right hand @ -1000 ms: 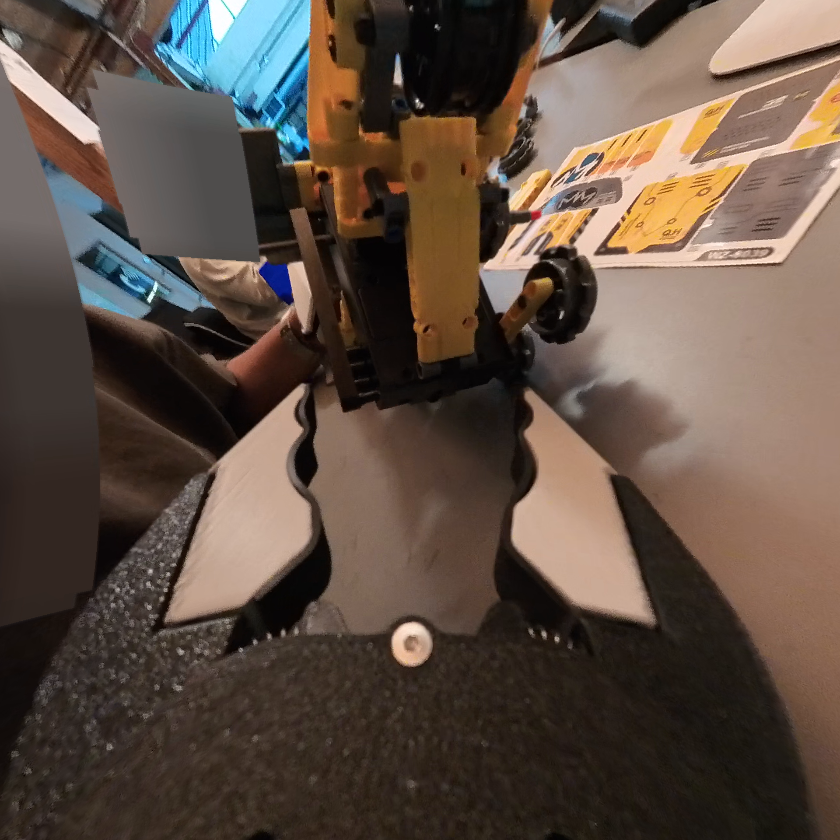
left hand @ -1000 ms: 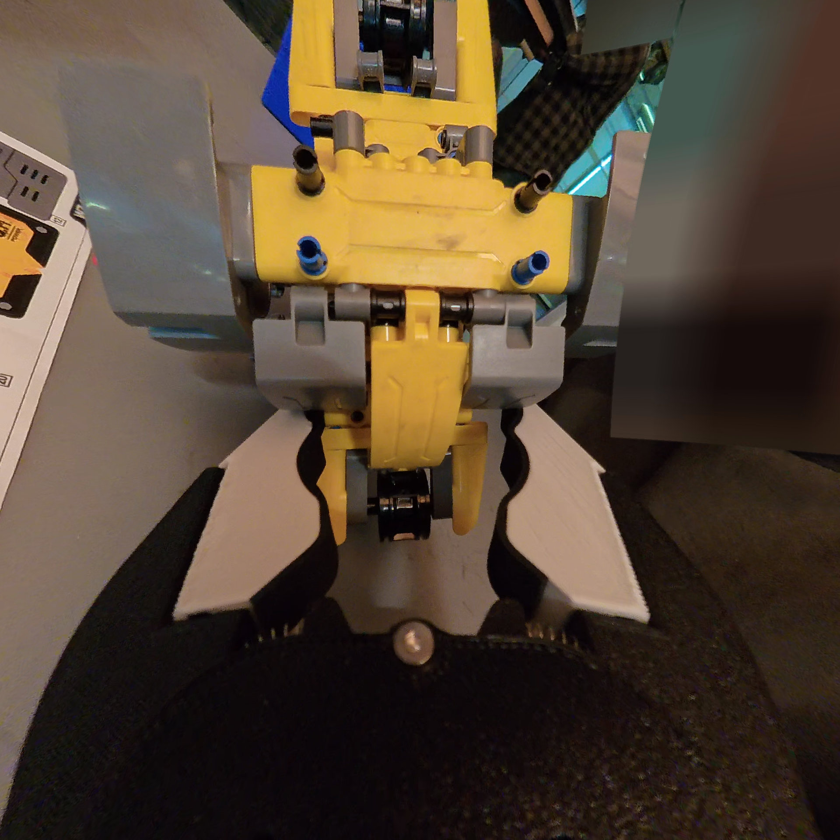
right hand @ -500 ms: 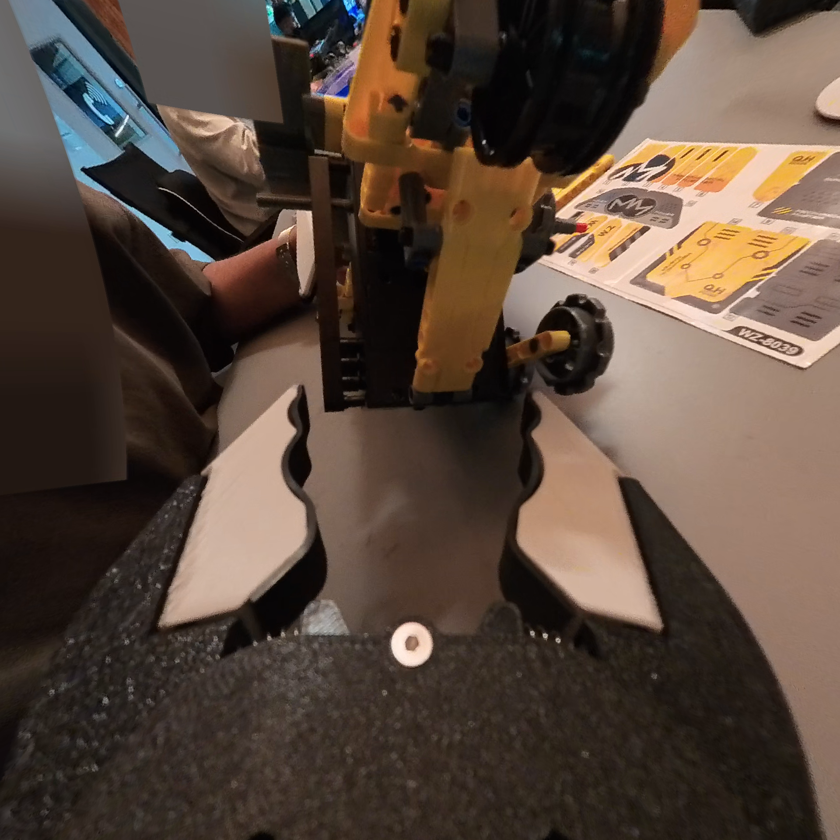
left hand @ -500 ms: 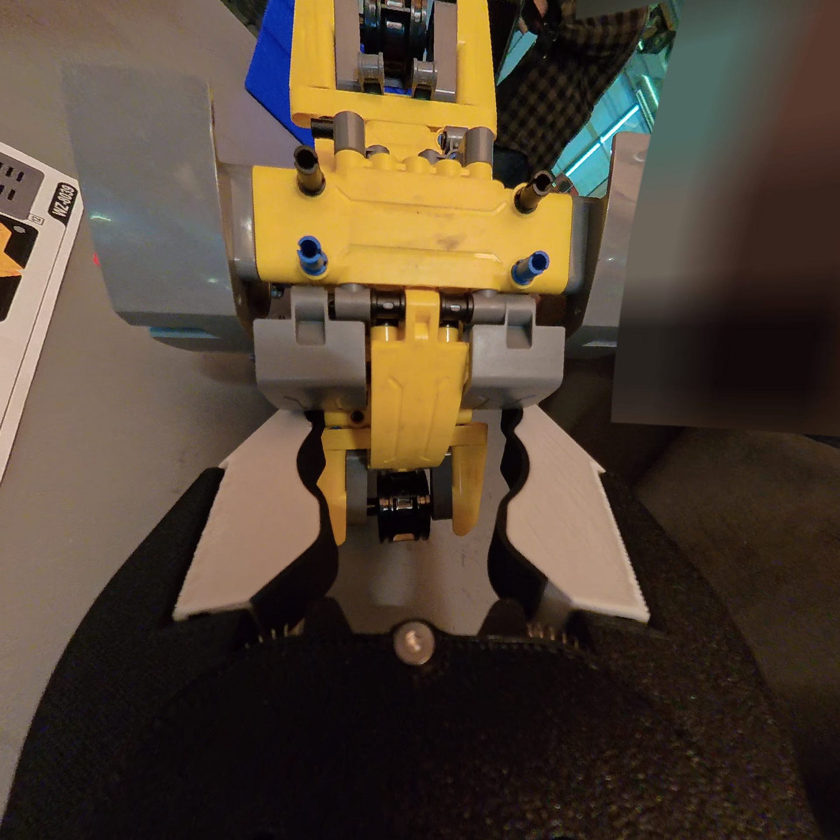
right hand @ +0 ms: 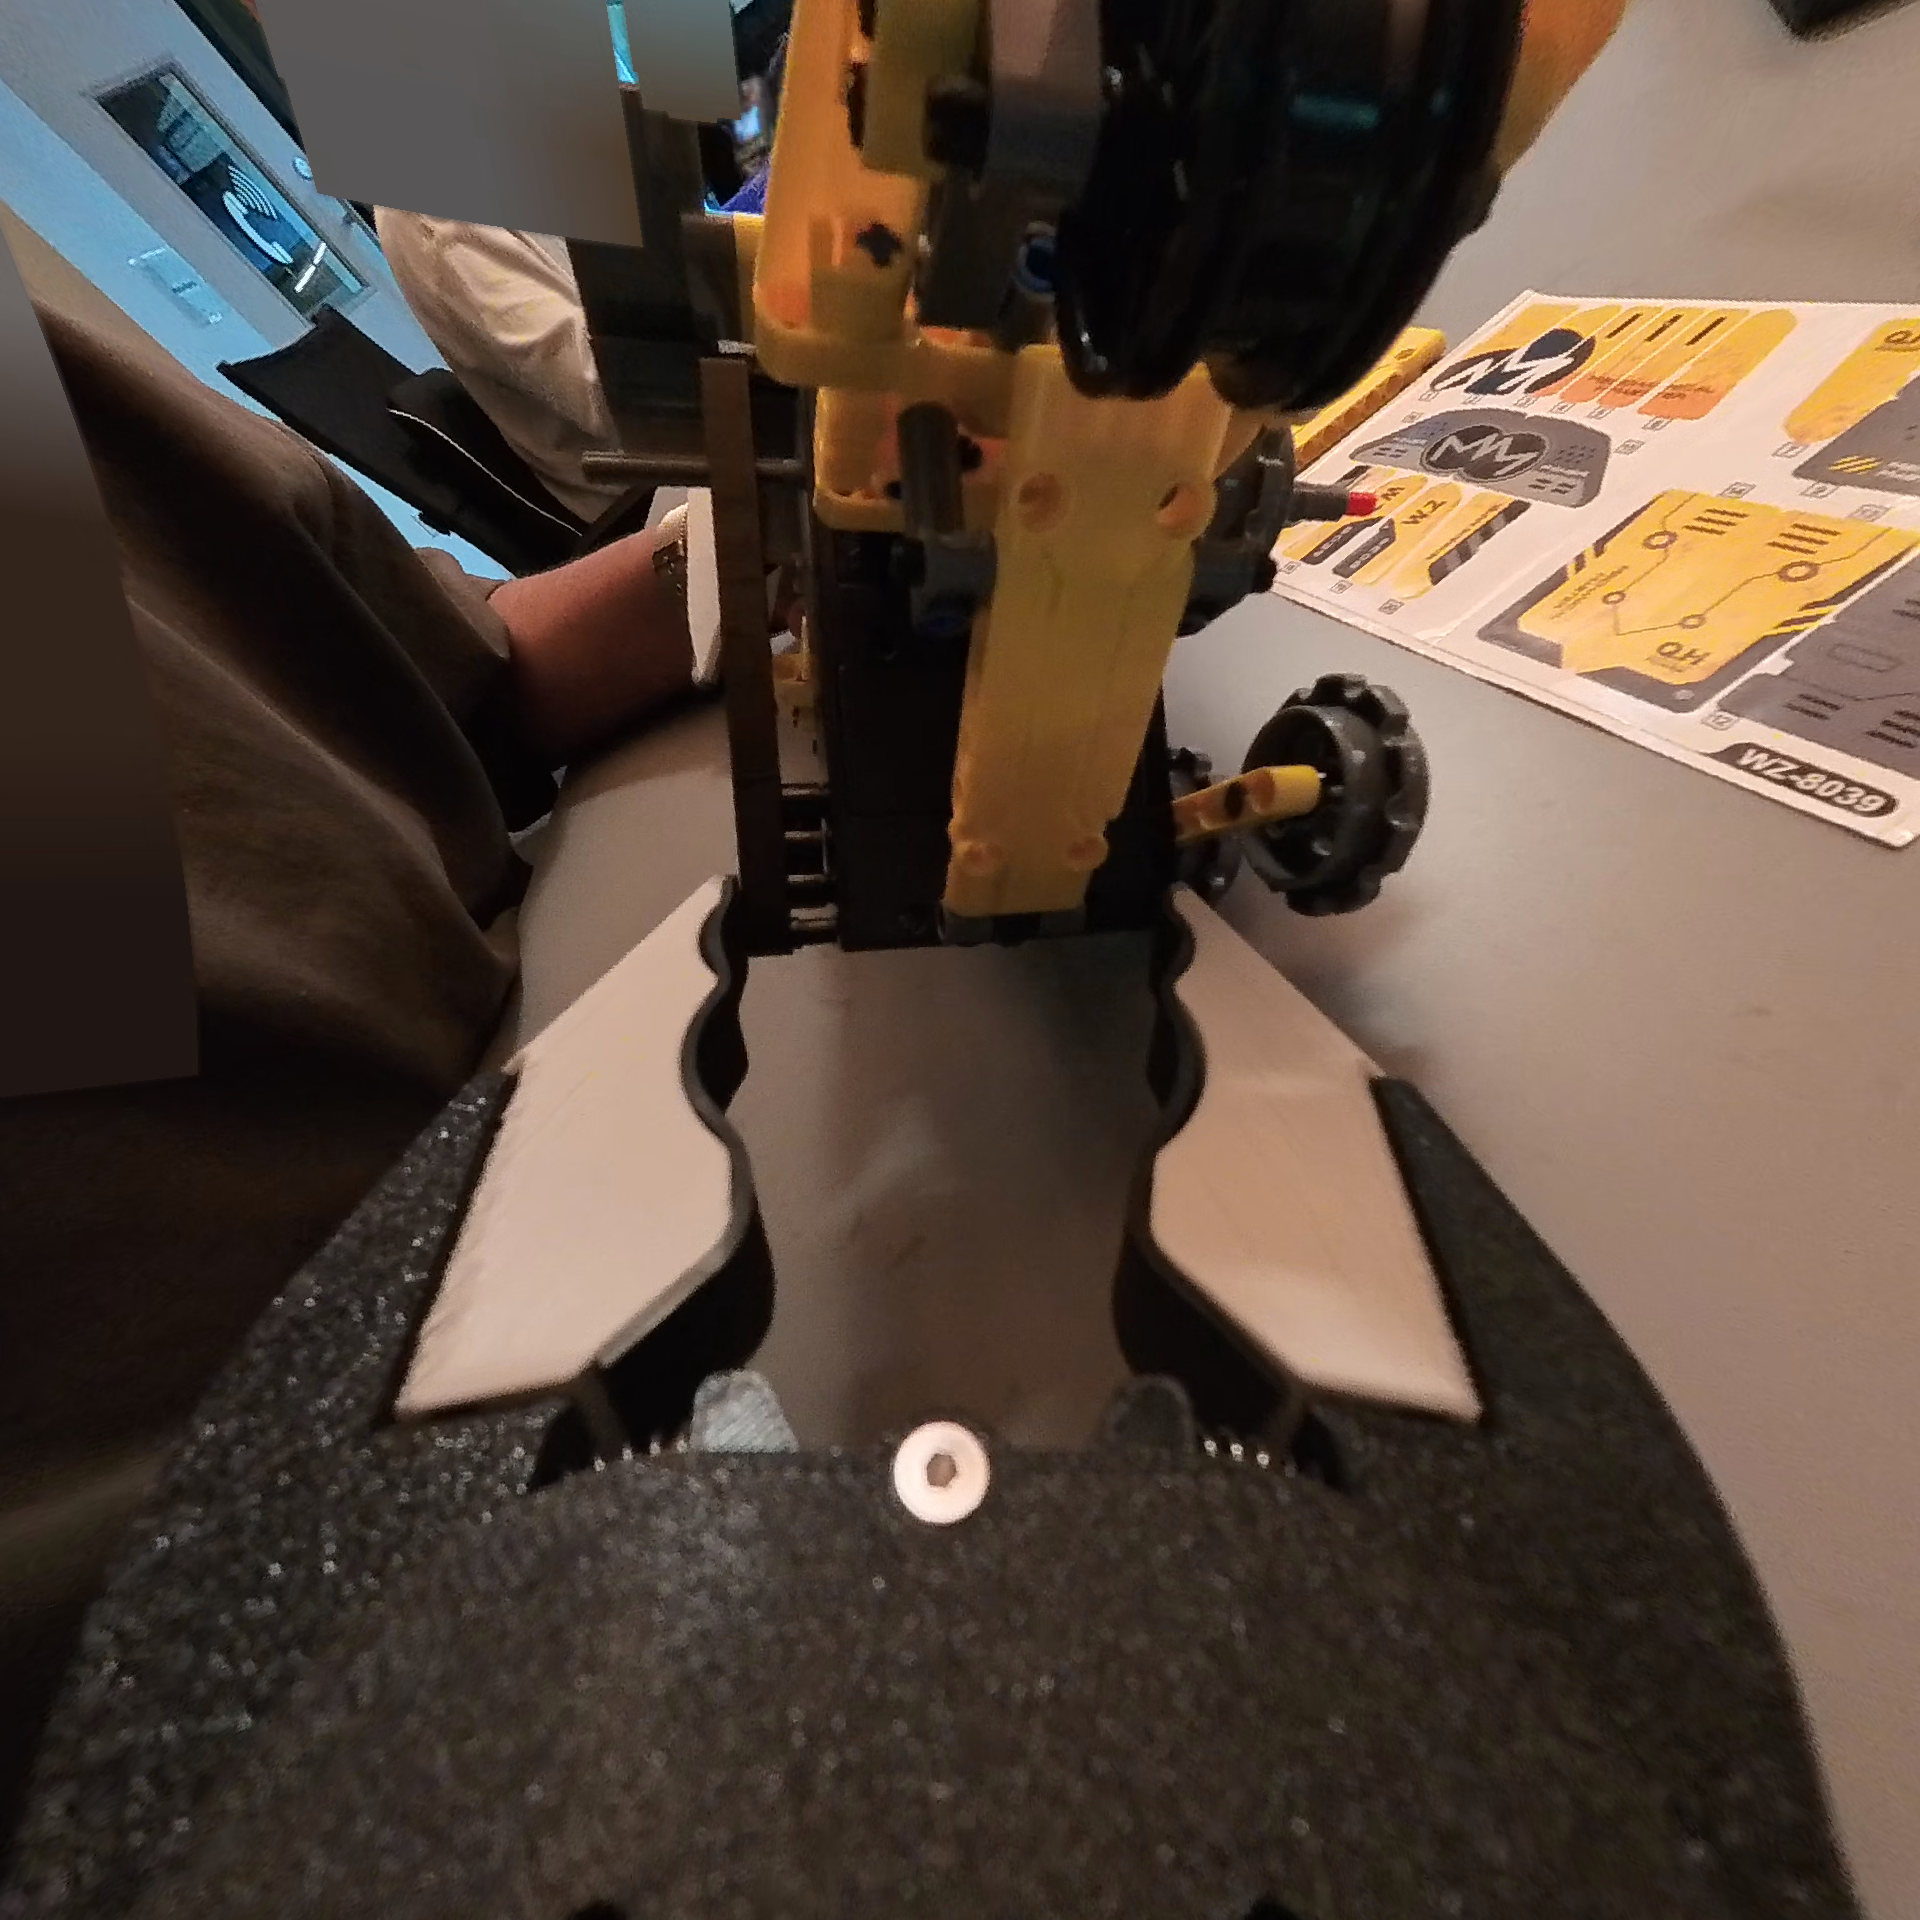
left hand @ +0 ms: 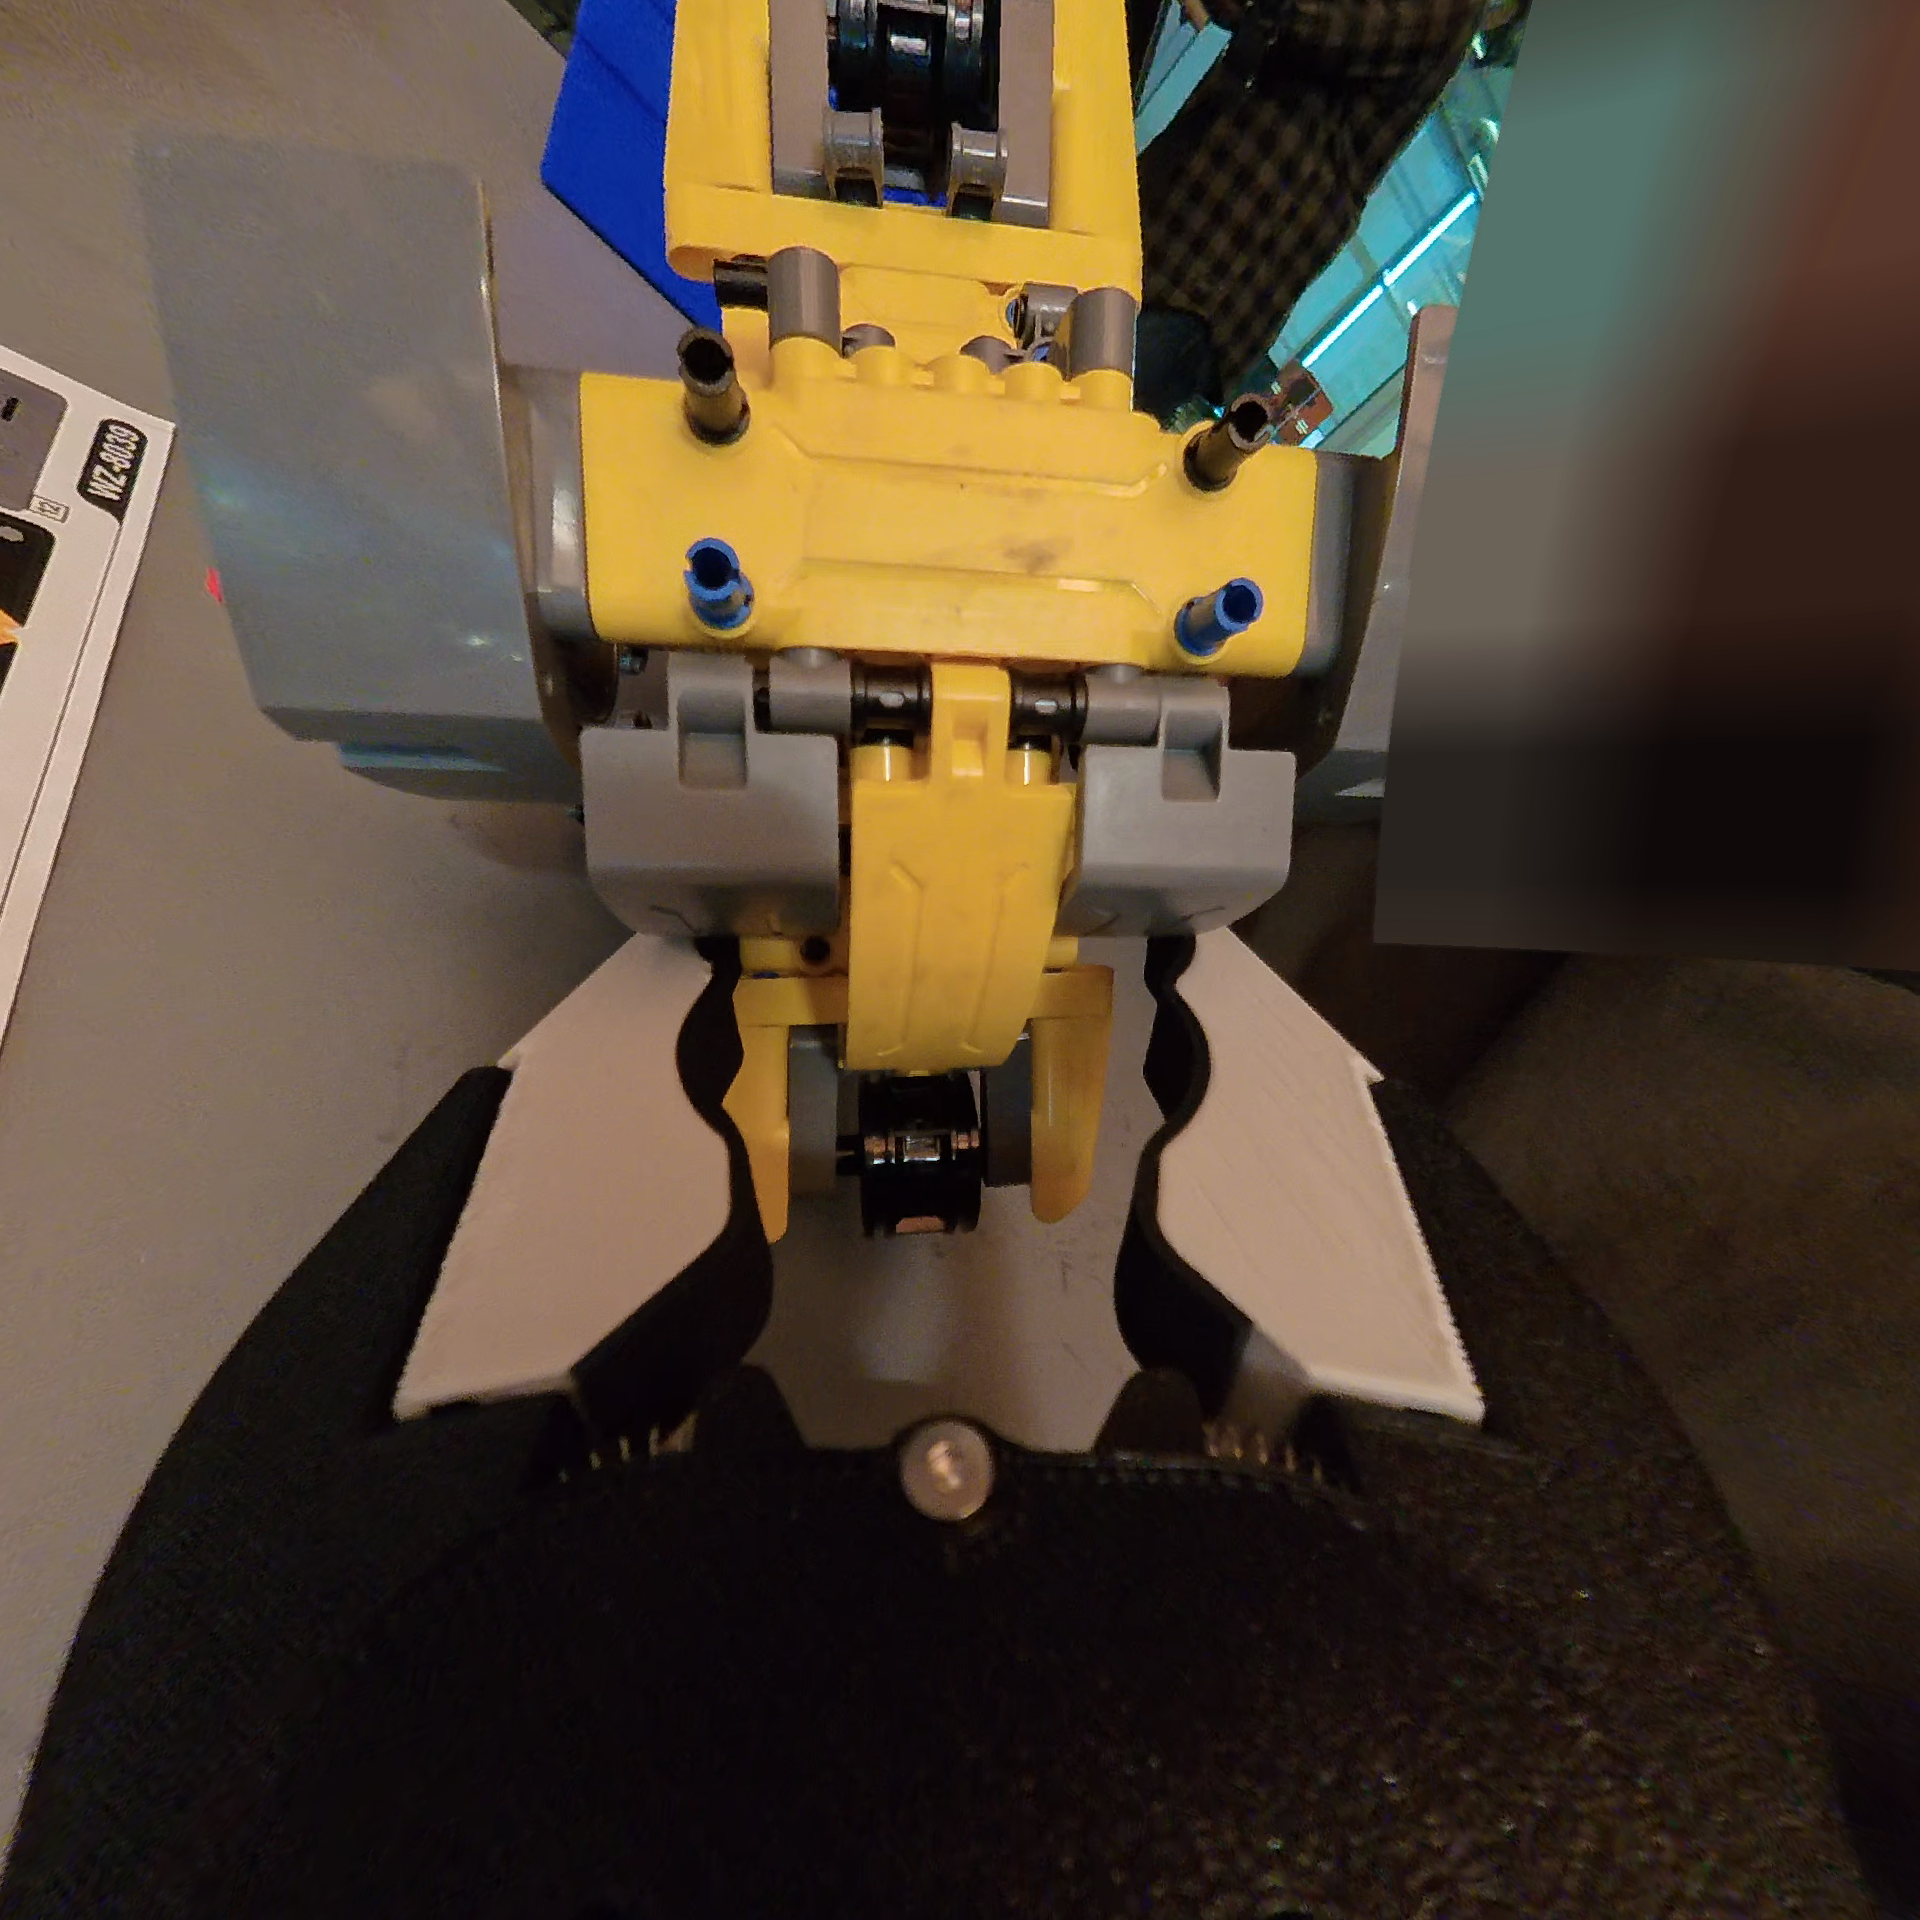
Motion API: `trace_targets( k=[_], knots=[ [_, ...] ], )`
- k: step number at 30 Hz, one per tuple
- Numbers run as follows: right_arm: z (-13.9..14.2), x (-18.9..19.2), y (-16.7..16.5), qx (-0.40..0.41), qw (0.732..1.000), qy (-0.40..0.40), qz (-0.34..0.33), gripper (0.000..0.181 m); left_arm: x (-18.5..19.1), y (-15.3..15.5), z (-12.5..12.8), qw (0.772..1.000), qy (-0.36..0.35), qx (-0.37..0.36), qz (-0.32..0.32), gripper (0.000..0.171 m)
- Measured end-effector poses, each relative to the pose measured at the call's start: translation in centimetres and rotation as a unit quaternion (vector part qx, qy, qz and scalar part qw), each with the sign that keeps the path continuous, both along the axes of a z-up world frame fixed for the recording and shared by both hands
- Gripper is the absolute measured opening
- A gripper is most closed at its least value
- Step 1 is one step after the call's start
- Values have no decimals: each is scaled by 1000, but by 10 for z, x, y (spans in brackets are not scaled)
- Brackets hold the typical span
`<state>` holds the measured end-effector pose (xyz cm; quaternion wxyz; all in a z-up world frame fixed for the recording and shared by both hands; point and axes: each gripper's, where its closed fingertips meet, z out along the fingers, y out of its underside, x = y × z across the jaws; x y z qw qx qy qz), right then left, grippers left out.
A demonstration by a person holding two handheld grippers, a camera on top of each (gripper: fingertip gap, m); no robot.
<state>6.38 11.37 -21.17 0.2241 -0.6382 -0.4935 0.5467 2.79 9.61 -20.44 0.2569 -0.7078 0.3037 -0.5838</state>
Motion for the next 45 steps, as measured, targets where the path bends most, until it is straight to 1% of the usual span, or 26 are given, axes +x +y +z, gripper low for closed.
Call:
trace_targets(
  k=[27, 28, 29, 35, 41, 43, 45],
  knots=[
    [-2, -1, -1, 7, 1000, -11, -2, 75, 1, 0, -3, 1000, 19, 20, 8, 75],
    [-2, -1, -1, 9, 1000, -12, -2, 75, 1, 1, -4, 999, 24, 22, 11, 74],
    [-2, -1, -2, 10, 1000, -13, -2, 75, 1, 4, -7, 999, 37, 25, 22, 64],
    [-4, -1, -3, 10, 1000, -17, 0, 75, 2, 5, -4, 999, 28, 27, 22, 65],
    [-2, 0, -3, -3, 1000, -11, -7, 75, 0, 6, -2, 999, 21, 23, 22, 76],
    [-2, 0, -3, 1, 1000, -11, -9, 75, -3, 5, -2, 999, 23, 27, 20, 87],
    [-2, 1, -3, 7, 1000, -12, -12, 75, -10, 7, 3, 999, 24, 35, 28, 90]
  ],
)
